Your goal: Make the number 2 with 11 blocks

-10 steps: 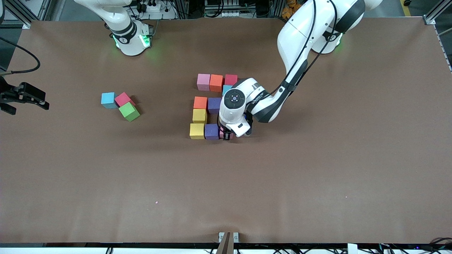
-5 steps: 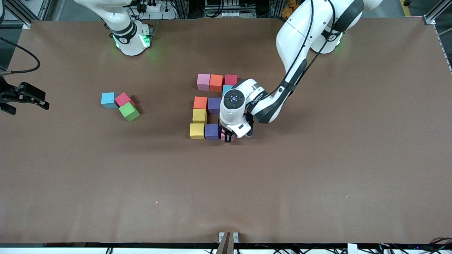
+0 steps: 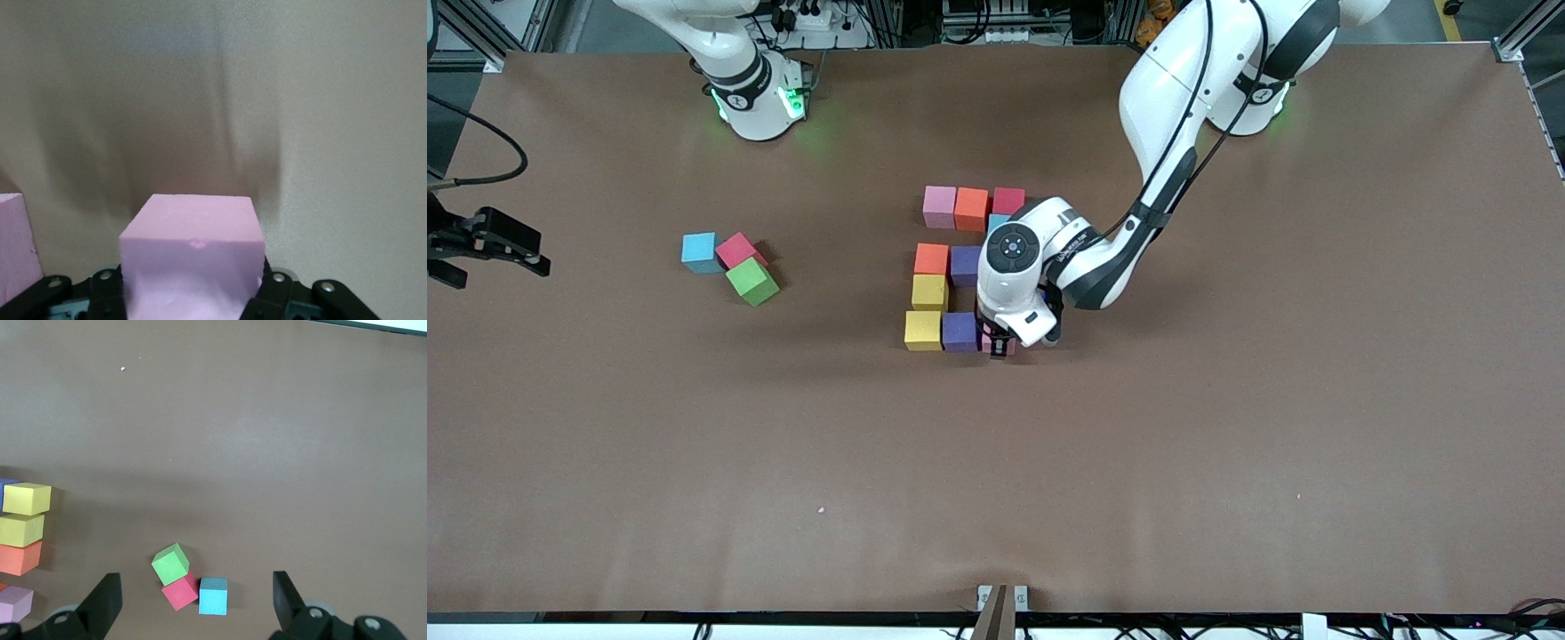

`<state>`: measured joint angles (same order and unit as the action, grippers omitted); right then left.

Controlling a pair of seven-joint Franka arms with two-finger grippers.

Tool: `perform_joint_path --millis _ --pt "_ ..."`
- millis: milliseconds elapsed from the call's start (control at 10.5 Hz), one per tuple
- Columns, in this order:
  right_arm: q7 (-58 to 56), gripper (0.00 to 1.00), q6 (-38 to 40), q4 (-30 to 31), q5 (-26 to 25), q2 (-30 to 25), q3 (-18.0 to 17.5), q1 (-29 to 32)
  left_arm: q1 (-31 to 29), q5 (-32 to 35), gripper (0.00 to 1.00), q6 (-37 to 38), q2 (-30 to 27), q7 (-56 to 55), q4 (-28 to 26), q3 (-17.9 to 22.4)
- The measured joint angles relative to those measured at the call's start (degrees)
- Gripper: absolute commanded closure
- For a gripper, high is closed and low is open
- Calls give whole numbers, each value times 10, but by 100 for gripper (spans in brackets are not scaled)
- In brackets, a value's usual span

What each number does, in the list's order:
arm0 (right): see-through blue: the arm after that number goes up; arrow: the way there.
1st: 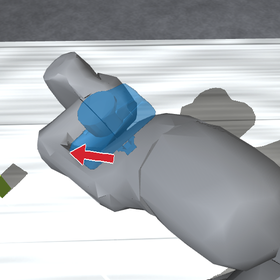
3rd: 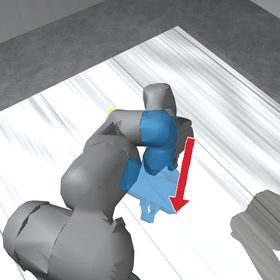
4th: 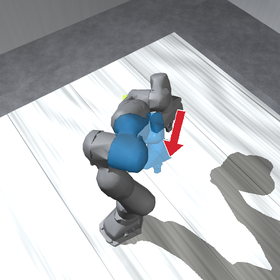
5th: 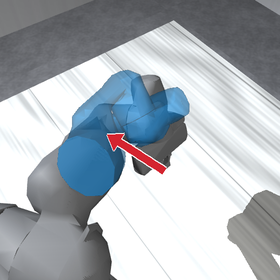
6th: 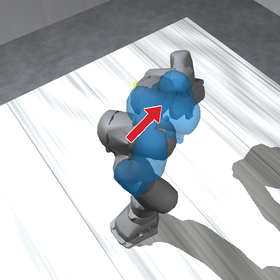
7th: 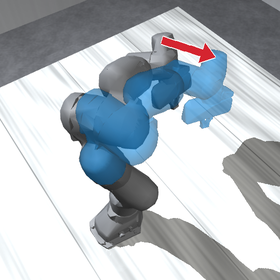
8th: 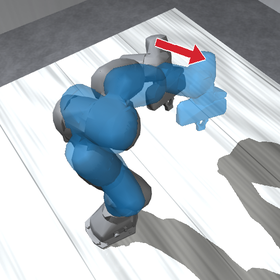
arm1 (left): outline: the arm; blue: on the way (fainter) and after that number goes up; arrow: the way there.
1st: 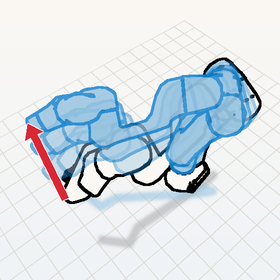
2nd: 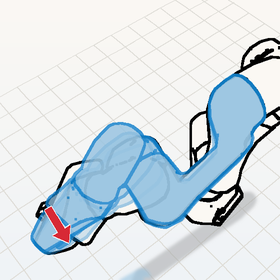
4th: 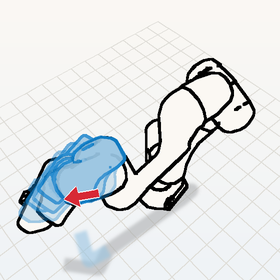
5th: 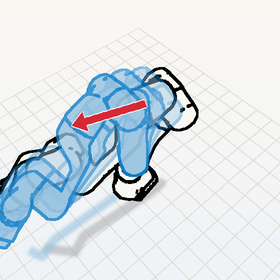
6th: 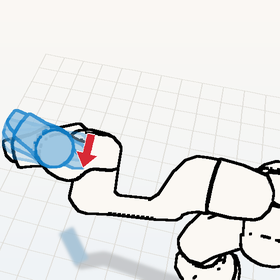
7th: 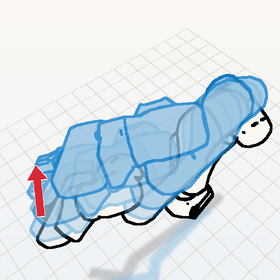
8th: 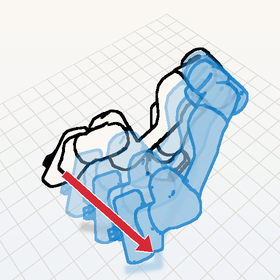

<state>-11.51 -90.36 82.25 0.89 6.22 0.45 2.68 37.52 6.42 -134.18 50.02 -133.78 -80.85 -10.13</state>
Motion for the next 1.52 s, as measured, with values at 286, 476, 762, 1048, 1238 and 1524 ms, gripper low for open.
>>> perform_joint_path --millis 286,476,762,1048,1238,1524 --pt "0 0 0 0 0 0 0 0 0 0 1 0 0 0 0 0" --pt "0 0 0 0 0 0 0 0 1 0 0 0 1 0 1 0" --pt "0 0 0 0 0 0 0 0 8 0 0 -1 1 0 8 0" --pt "0 0 1 0 0 0 0 1 6 0 0 31 -21 0 25 1" --pt "0 0 1 0 0 0 -1 1 3 0 0 69 -48 0 26 4" --pt "0 0 1 -1 0 0 -1 1 -26 1 0 117 -95 31 29 9"
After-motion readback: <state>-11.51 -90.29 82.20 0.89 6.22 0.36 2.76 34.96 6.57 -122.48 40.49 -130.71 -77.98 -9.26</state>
